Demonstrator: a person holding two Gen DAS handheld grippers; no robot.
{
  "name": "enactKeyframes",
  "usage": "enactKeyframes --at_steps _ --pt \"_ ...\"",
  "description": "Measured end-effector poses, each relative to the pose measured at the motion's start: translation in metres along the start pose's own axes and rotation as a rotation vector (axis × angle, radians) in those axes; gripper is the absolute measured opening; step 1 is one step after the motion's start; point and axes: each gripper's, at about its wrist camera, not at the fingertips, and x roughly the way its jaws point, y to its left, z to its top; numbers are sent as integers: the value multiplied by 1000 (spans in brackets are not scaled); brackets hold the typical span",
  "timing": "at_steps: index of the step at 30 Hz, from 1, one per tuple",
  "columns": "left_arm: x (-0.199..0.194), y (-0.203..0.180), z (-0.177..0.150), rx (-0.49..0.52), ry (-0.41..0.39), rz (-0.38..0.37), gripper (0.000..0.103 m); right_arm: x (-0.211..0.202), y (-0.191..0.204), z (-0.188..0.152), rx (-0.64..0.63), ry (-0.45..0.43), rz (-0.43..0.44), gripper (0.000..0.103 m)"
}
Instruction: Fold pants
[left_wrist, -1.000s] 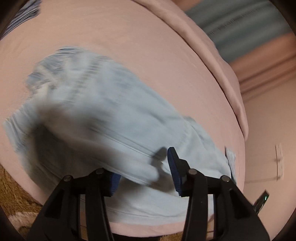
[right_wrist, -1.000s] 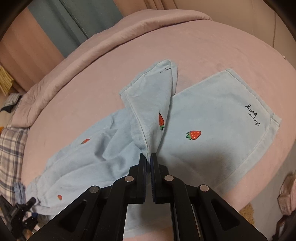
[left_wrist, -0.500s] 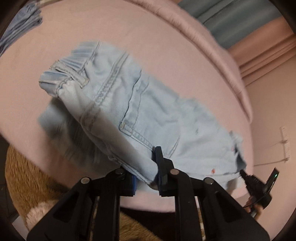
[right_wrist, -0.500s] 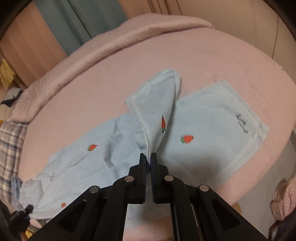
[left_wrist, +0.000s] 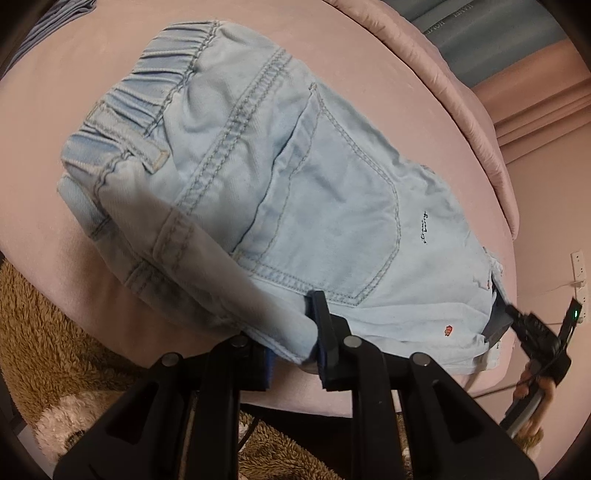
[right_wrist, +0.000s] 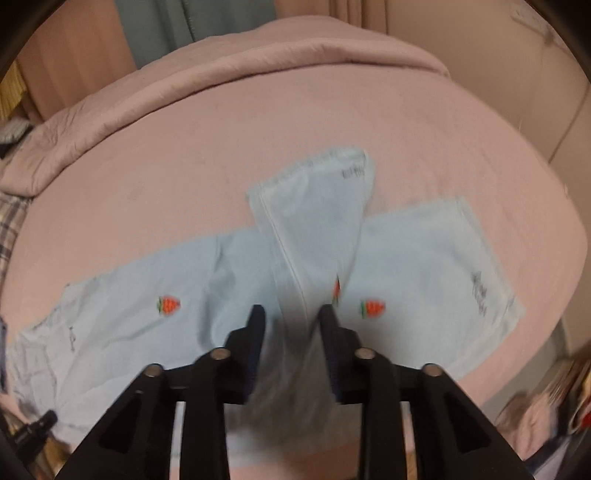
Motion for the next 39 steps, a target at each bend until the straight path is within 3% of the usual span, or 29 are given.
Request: enactKeyframes --at_steps 3,10,12,13,21,25,32,35,39 --pt "-7 11 -2 6 -1 0 19 19 10 19 -29 16 20 33" --pt "-10 20 -2 -7 8 -20 19 80 30 48 -94 82 -118 32" --pt "-10 20 -2 -3 8 -17 19 79 30 51 -108 56 -143 9" --pt "-10 21 -1 -2 10 -15 19 78 28 51 -100 47 -148 8" --pt "-14 24 -1 -5 14 -15 19 17 -35 38 151 -108 -39 5" --pt "-17 24 -1 -4 18 -15 19 -9 -78 10 344 -179 7 5" --pt "-17 21 0 7 20 -2 19 -9 -120 -50 551 -139 -8 5" --pt "-17 20 1 7 20 -4 19 -4 -139 -70 652 -103 44 5" --pt "-20 19 4 4 28 -9 21 -7 -147 -78 683 -99 92 6"
